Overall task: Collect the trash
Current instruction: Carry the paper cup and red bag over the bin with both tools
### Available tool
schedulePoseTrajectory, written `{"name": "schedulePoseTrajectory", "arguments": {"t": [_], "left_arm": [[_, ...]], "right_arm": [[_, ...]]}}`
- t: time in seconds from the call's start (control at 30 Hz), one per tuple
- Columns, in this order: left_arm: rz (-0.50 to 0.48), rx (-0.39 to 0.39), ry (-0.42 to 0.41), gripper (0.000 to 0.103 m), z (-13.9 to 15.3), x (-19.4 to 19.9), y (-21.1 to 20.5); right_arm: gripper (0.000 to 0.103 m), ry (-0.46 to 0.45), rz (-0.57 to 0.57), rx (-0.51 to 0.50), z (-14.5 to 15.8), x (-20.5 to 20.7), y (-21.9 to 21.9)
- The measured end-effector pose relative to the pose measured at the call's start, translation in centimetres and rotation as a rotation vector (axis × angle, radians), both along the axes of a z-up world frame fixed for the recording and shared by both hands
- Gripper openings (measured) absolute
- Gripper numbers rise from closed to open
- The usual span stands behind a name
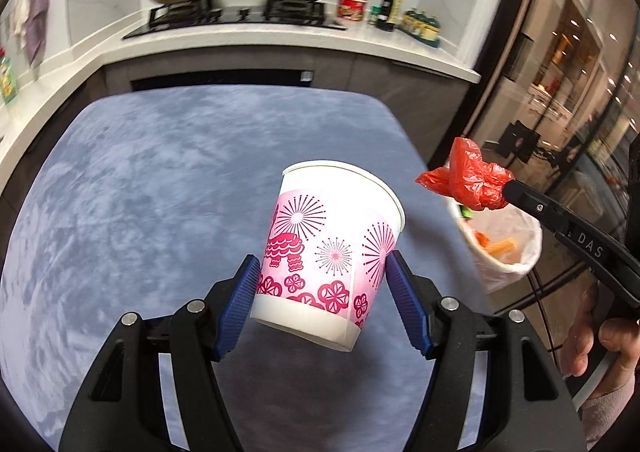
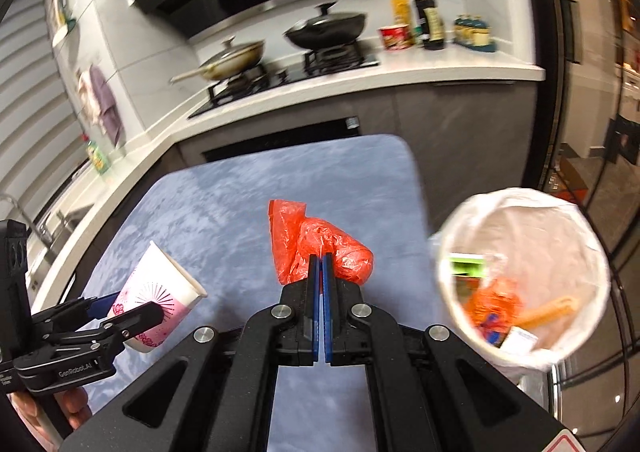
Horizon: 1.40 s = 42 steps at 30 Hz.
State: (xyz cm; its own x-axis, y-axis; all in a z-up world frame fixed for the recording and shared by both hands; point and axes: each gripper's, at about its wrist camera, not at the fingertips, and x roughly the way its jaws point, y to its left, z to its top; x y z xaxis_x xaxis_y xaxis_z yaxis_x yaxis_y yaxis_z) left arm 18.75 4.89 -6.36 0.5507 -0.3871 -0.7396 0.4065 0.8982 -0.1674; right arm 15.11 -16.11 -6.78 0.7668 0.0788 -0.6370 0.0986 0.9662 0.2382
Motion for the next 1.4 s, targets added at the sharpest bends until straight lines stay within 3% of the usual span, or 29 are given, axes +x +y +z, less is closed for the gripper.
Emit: {"name": "schedulePoseTrajectory", "arguments": {"t": [0.53,0.87,1.4], "left_arm": [[-0.209,-0.025,-0.057,0.062,3.5,-3.0,-13.8],[-0.299,0.0,-0.043,0.062,2.6,-2.1,-21.2],[-0.371,0.087,-0.009,0.062,-0.4,-1.1,-27.4]], "right_arm": [[0.001,-0.071,-0.238,0.008,2.2,-6.3,-12.3],[0.001,-0.052,-0.312,0.015,1.0,-6.4,-16.1],[0.001,-0.013,-0.371,0.027,-0.6,-5.2,-19.2]]}}
